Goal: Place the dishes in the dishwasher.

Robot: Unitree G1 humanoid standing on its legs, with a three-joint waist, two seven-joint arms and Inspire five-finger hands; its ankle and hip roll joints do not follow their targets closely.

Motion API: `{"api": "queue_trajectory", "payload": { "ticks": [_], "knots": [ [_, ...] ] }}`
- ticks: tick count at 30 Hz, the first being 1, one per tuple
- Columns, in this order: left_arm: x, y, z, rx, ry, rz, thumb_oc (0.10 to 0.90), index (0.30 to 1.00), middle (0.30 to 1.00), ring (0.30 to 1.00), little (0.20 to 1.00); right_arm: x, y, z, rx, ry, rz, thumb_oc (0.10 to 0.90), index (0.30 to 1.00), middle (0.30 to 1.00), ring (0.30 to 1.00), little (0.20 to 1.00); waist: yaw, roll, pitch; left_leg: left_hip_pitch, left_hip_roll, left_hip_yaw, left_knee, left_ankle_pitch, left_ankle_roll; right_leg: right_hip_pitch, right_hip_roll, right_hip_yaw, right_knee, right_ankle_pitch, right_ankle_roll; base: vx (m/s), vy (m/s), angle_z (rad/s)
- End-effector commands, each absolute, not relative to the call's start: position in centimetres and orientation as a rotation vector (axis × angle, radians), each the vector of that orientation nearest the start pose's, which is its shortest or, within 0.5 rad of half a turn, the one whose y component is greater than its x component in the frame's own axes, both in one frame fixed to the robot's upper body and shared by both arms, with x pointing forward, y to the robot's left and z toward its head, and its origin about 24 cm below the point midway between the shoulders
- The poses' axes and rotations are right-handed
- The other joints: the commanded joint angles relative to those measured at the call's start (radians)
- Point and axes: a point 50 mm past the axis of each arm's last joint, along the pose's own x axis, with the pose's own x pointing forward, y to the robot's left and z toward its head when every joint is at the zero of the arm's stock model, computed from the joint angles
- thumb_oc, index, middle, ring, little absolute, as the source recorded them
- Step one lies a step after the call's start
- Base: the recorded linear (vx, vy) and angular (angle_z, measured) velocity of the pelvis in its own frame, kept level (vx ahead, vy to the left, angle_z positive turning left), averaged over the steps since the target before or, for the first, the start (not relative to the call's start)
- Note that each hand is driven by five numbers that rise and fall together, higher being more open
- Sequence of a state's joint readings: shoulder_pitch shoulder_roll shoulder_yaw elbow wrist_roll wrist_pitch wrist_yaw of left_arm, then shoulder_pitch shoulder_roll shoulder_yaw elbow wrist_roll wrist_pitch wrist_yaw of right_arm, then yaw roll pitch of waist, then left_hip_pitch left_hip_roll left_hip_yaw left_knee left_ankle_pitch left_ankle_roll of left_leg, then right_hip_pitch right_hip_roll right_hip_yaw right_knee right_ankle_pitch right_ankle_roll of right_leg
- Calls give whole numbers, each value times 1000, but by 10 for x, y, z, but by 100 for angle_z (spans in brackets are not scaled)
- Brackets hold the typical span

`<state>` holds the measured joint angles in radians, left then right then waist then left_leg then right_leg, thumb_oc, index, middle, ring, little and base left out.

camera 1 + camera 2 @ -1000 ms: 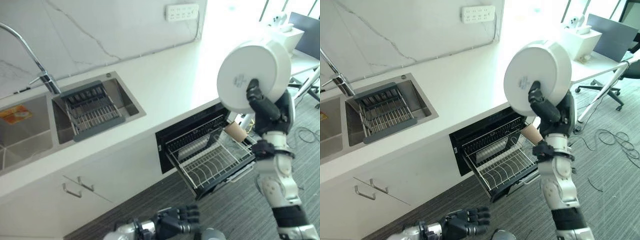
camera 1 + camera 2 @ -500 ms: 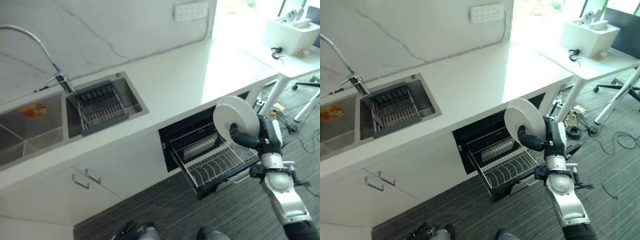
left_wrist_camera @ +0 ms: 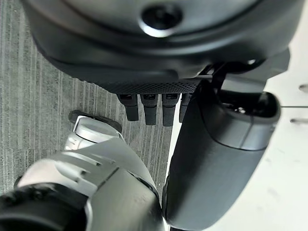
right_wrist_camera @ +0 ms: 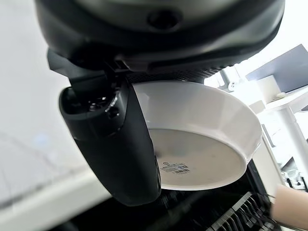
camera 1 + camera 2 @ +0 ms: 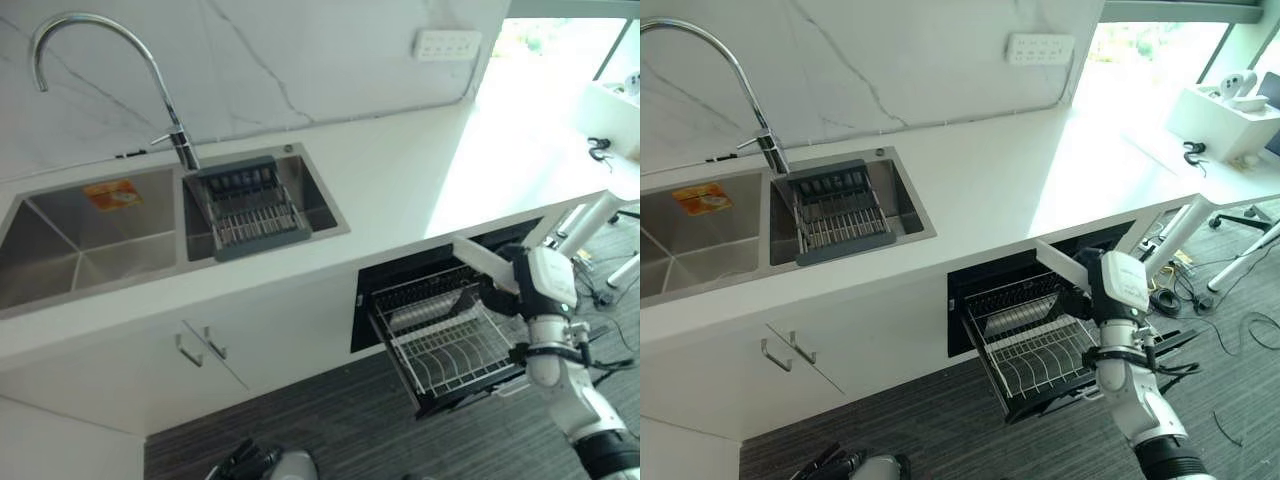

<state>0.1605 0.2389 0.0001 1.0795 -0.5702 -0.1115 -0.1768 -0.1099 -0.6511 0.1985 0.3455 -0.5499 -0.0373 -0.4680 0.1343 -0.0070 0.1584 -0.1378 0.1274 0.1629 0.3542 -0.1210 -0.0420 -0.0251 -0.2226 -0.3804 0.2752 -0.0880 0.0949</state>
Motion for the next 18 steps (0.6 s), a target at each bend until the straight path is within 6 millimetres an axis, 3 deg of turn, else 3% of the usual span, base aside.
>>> {"api": "queue_trajectory", "payload": {
  "ticks": [1, 7, 18],
  "knots": [
    [59, 247, -153, -272, 1030, 297, 800, 900, 900, 900, 900, 288, -275, 101, -1319, -310, -375, 400, 300, 300, 300, 300, 15, -1, -24, 17, -41, -17, -54, -76, -13, 42, 15, -22, 25, -142, 15, 25, -5, 9],
    [66, 255, -149, -232, 1016, 294, 800, 900, 900, 900, 900, 295, -279, 72, -1434, -177, -309, 400, 300, 300, 300, 300, 44, 0, -13, 18, -53, -30, -54, -74, -9, 48, 8, -38, 25, -136, 17, 24, -11, 10],
    [77, 269, -143, -171, 1008, 285, 800, 900, 900, 900, 900, 320, -296, 50, -1541, 120, -287, 400, 300, 300, 300, 300, 119, 17, 15, 5, -72, -65, -54, -58, -6, 56, -6, -88, 25, -123, 14, 15, -4, 14]
  ]
}}
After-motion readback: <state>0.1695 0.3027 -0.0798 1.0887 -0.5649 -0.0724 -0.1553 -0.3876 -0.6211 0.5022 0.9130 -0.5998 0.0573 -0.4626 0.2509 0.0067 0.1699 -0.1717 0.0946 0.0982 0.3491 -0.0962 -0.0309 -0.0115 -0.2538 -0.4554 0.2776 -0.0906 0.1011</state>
